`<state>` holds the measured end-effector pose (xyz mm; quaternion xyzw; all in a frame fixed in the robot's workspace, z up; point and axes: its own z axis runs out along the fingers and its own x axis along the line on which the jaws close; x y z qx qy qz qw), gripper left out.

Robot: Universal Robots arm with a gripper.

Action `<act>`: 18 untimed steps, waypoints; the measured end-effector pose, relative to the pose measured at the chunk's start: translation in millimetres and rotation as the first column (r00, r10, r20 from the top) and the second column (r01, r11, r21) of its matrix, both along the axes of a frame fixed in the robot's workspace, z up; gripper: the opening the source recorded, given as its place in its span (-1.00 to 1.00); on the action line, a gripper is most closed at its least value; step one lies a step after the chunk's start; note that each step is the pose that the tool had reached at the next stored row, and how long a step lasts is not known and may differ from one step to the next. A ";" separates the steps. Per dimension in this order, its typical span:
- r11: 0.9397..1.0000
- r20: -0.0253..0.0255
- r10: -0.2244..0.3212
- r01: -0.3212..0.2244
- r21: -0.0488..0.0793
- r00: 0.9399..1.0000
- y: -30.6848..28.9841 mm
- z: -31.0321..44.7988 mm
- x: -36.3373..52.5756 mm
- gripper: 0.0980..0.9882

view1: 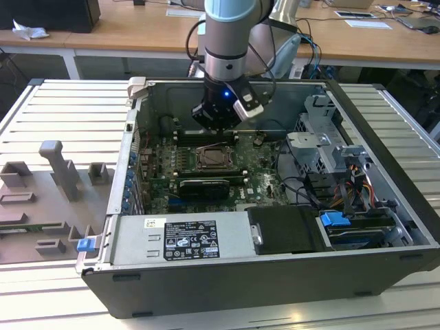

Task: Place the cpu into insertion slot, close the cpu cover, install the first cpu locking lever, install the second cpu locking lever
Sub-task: 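Install the first cpu locking lever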

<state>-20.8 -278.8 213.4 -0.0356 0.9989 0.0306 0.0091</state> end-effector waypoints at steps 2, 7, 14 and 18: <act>1.000 0.000 0.000 0.000 0.000 1.000 -0.1 -1.7 0.4 -0.98; 1.000 0.000 0.000 0.000 0.000 1.000 -0.6 -7.1 1.6 -0.98; 1.000 0.000 -0.001 0.001 0.000 1.000 -1.8 -10.1 2.6 -0.98; 1.000 0.000 -0.001 0.001 0.000 1.000 -1.9 -8.4 2.6 -0.98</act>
